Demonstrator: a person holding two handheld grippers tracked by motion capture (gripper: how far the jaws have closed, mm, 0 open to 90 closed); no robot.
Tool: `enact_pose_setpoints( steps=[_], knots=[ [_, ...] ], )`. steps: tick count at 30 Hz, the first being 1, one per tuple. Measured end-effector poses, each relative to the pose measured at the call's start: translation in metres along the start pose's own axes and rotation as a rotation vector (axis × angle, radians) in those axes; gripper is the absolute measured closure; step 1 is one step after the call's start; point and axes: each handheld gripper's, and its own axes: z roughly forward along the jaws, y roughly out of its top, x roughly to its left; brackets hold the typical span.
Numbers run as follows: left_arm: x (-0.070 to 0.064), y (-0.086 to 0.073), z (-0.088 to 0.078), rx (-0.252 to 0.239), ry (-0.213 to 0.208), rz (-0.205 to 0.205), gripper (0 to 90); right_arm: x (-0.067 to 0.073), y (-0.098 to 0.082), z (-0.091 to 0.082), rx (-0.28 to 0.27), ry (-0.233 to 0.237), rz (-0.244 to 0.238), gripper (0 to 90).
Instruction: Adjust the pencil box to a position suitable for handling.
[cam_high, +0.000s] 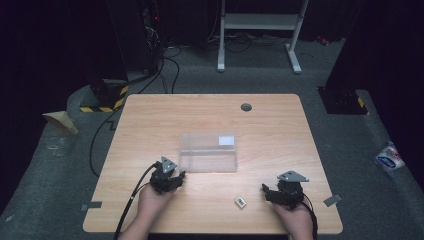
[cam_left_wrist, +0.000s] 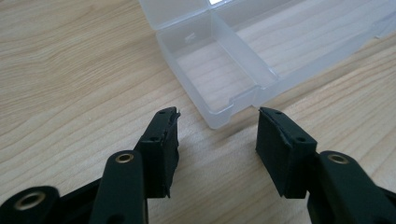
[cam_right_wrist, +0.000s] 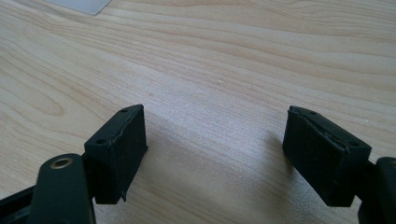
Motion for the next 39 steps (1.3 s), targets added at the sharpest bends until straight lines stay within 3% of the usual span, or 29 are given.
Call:
enact_pose_setpoints(
  steps=[6, 17, 20, 21, 24, 28, 39],
  knots=[
    [0.015, -0.010, -0.012, 0.027, 0.006, -0.013, 44.9, 0.000, 0.000, 0.000, 0.000, 0.000, -0.001, 21.1],
    [0.059, -0.047, -0.045, 0.043, 0.008, -0.084, 34.1, 0.000, 0.000, 0.000, 0.000, 0.000, -0.001, 21.2],
    [0.058, -0.060, -0.049, 0.002, 0.012, -0.088, 21.8, 0.000, 0.000, 0.000, 0.000, 0.000, -0.001, 21.1],
    [0.056, -0.062, -0.051, -0.004, 0.020, -0.092, 21.3, 0.000, 0.000, 0.000, 0.000, 0.000, -0.001, 21.1],
    [0.052, -0.060, -0.050, -0.001, 0.063, -0.069, 14.7, 0.000, 0.000, 0.000, 0.000, 0.001, -0.004, 20.7],
    [0.057, -0.060, -0.048, 0.013, 0.045, -0.119, 11.9, 0.000, 0.000, 0.000, 0.001, 0.002, -0.005, 20.4],
    [0.057, -0.060, -0.048, 0.013, 0.043, -0.116, 12.3, -0.002, 0.001, -0.002, -0.005, 0.018, 0.013, 24.6]
  ],
)
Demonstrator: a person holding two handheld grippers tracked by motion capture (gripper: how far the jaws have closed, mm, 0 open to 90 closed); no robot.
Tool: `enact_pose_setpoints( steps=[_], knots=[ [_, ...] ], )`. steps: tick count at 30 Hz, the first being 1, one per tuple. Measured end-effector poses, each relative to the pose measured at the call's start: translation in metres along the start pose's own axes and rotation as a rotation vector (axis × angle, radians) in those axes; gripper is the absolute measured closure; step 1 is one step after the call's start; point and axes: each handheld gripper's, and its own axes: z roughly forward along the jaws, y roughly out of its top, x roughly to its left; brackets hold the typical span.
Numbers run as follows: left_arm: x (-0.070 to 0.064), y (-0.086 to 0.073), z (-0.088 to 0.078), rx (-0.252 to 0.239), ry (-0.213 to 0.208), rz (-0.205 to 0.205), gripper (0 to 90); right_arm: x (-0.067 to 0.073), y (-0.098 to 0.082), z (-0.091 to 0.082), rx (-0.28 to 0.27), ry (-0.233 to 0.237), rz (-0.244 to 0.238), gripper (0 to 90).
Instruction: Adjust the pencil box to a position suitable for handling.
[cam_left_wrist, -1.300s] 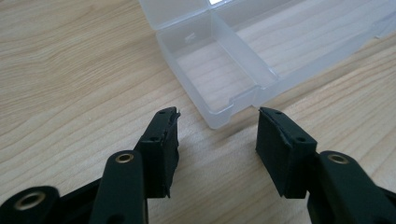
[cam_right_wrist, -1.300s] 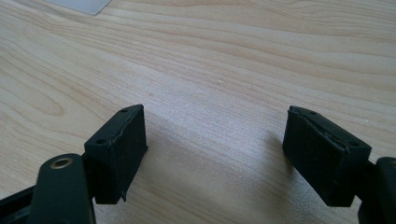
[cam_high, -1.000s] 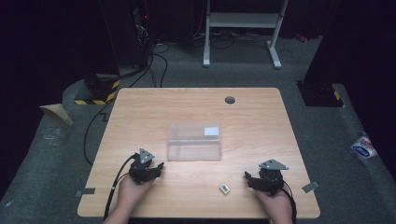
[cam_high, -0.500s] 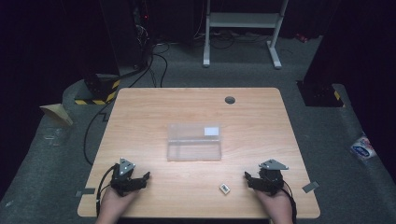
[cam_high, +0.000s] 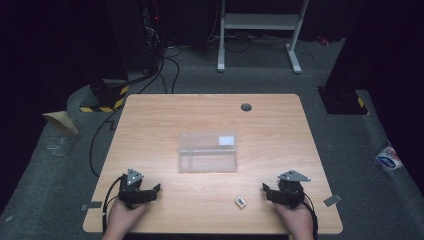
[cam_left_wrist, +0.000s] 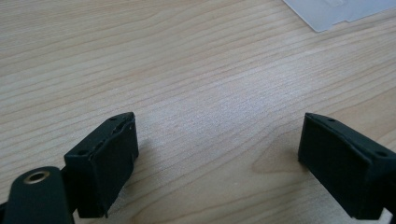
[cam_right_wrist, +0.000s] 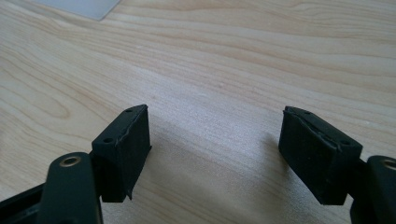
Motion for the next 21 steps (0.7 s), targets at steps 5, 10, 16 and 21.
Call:
enact_pose_setpoints(
  steps=[5, 10, 16, 21],
  knots=[
    [0.000, 0.000, 0.000, -0.003, -0.002, 0.001, 13.6, 0.004, 0.001, -0.011, -0.051, 0.015, -0.019, 26.4],
    [-0.001, -0.001, -0.001, -0.006, -0.001, -0.002, 14.0, 0.013, 0.002, -0.017, -0.067, 0.041, -0.047, 28.8],
    [-0.001, -0.001, -0.001, -0.007, -0.003, 0.002, 14.9, 0.027, 0.004, -0.022, -0.080, 0.082, -0.074, 30.6],
    [-0.001, -0.001, -0.001, -0.006, -0.003, 0.002, 15.2, 0.040, 0.003, -0.026, -0.081, 0.116, -0.097, 31.6]
  ],
)
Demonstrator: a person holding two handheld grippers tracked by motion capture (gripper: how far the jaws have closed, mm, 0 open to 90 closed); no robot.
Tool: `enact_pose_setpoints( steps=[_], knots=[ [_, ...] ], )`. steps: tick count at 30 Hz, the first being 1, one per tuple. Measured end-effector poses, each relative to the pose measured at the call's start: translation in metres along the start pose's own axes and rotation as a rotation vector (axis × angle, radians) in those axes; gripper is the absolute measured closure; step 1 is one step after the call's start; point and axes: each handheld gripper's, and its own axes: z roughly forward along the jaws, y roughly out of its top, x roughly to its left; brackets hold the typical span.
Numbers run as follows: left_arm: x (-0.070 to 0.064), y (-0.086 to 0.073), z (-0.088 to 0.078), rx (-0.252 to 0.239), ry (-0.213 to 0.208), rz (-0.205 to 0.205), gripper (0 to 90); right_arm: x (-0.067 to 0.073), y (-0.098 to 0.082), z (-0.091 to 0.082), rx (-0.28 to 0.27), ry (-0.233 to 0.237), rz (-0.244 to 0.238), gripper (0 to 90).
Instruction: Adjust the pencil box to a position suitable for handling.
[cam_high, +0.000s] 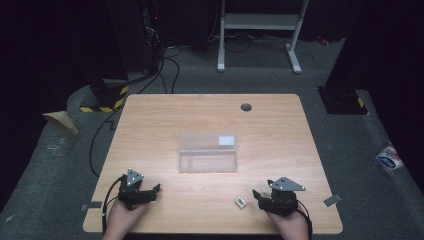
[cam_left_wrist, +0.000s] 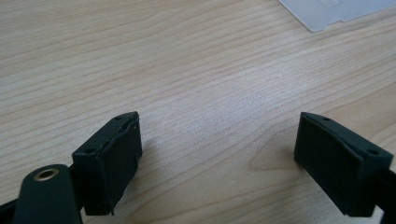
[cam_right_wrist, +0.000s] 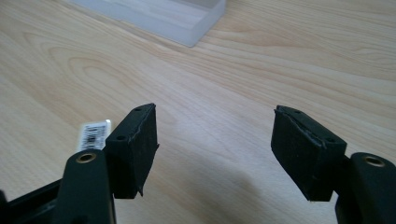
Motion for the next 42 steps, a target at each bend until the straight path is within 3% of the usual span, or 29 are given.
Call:
enact_pose_setpoints(
  steps=[7, 12, 18, 22, 29, 42],
  knots=[
    [0.000, 0.000, 0.000, -0.001, -0.002, 0.003, 15.6, 0.015, 0.002, 0.000, -0.010, 0.064, -0.013, 36.8],
    [0.000, 0.000, 0.000, 0.000, -0.002, 0.004, 15.9, 0.027, 0.001, 0.006, 0.011, 0.119, -0.033, 36.6],
    [0.000, 0.000, 0.000, -0.001, -0.004, 0.004, 16.0, 0.039, -0.001, 0.016, 0.046, 0.152, -0.075, 36.0],
    [0.000, 0.000, 0.000, -0.001, -0.004, 0.004, 16.0, 0.043, -0.001, 0.017, 0.045, 0.155, -0.090, 39.7],
    [0.000, 0.000, 0.000, 0.000, -0.003, 0.005, 16.0, 0.044, -0.002, 0.018, 0.072, 0.165, -0.112, 54.4],
    [0.000, 0.000, 0.000, 0.000, -0.005, 0.005, 16.2, 0.048, -0.004, 0.022, 0.107, 0.173, -0.145, 62.2]
  ],
)
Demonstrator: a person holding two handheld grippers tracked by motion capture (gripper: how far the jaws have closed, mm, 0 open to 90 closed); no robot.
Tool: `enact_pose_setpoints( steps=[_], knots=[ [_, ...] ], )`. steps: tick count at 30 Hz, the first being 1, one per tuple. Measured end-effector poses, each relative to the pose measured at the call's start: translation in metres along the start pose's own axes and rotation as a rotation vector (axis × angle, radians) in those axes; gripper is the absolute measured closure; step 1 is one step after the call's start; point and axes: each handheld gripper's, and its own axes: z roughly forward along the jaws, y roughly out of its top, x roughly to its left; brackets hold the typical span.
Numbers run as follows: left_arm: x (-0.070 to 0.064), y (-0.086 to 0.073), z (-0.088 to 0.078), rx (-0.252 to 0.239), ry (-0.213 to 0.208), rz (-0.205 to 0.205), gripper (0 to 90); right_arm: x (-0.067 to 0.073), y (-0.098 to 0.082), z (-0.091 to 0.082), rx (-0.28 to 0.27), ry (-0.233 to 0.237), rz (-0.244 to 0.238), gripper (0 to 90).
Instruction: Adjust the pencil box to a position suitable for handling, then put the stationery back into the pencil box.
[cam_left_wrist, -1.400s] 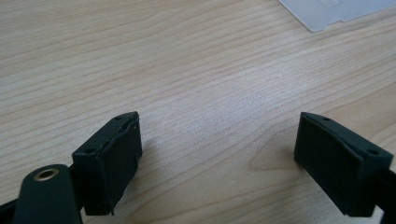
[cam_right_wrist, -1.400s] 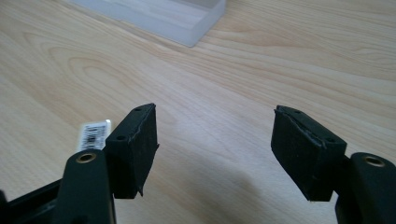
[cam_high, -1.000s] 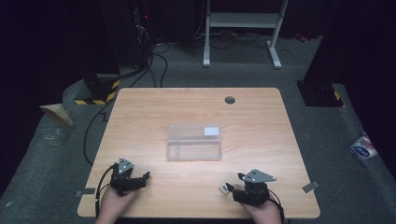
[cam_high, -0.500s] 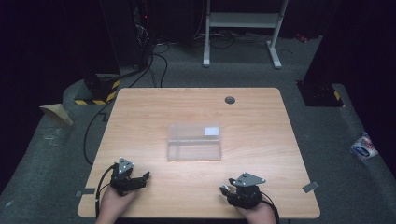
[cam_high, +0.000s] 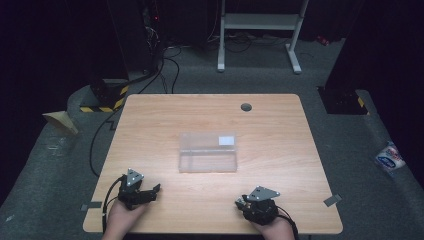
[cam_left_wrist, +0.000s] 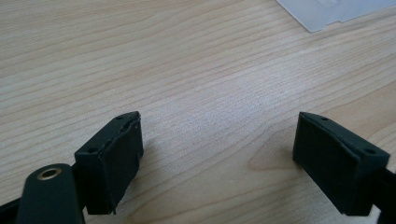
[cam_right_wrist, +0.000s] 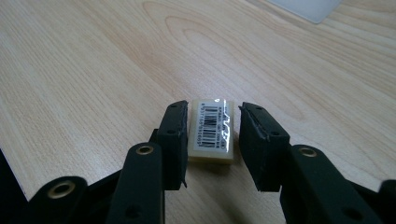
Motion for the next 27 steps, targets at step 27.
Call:
enact_pose_setpoints(
  steps=[27],
  knots=[
    [0.0001, -0.0006, -0.0004, -0.005, -0.005, -0.001, 17.4, 0.0017, 0.0092, -0.0077, -0.086, -0.071, -0.004, 67.4]
  ],
)
